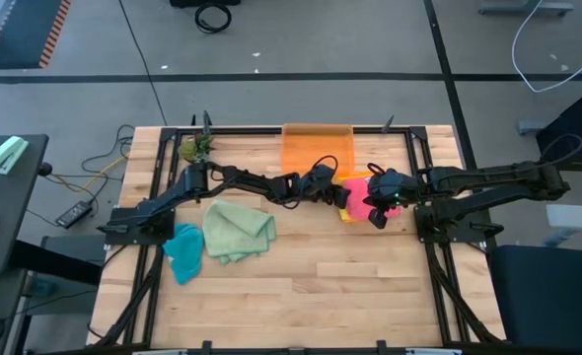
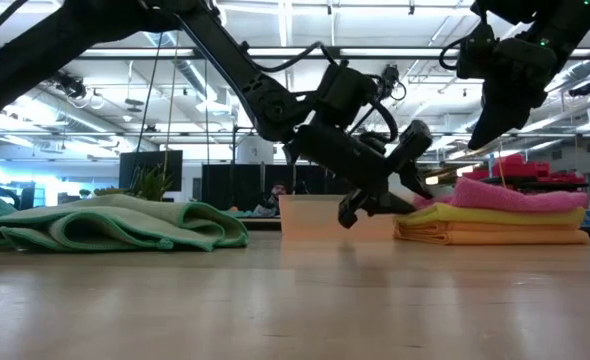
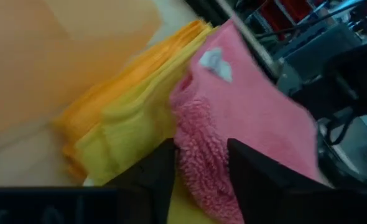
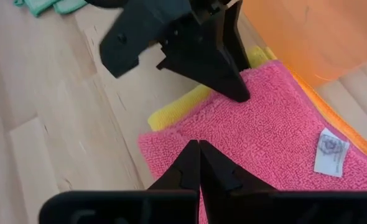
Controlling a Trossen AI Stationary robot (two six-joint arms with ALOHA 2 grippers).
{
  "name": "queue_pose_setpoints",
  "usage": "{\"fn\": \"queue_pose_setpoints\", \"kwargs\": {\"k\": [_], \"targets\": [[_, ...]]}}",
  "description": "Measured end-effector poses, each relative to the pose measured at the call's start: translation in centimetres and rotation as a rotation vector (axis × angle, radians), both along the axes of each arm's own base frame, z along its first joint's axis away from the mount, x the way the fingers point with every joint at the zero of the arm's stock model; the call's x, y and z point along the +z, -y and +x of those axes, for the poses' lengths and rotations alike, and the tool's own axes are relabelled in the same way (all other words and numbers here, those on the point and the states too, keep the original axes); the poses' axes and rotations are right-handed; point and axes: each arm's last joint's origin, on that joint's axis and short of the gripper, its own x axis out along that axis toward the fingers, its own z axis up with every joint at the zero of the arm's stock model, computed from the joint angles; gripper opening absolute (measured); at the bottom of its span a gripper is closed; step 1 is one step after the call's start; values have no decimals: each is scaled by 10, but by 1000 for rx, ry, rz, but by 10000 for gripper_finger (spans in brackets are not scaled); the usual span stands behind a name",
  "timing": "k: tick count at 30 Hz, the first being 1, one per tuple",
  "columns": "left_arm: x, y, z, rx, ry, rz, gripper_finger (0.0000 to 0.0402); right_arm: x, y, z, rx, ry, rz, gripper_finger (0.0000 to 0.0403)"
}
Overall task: Fold microfiber towels
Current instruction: Stack the pink microfiber cloth on top of the yellow microfiber cloth
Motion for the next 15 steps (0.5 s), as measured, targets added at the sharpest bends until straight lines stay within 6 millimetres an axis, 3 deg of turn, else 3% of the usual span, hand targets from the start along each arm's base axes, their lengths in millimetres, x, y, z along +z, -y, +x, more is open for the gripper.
{"fn": "queue_pose_setpoints", "kwargs": {"k": [9,15], "targets": [[3,-3,0,-9,1,36,14,0,0,0,0,-1,0,7],[18,-10,-4,-7,-16,110,26,0,0,0,-13,1,9,7]]}}
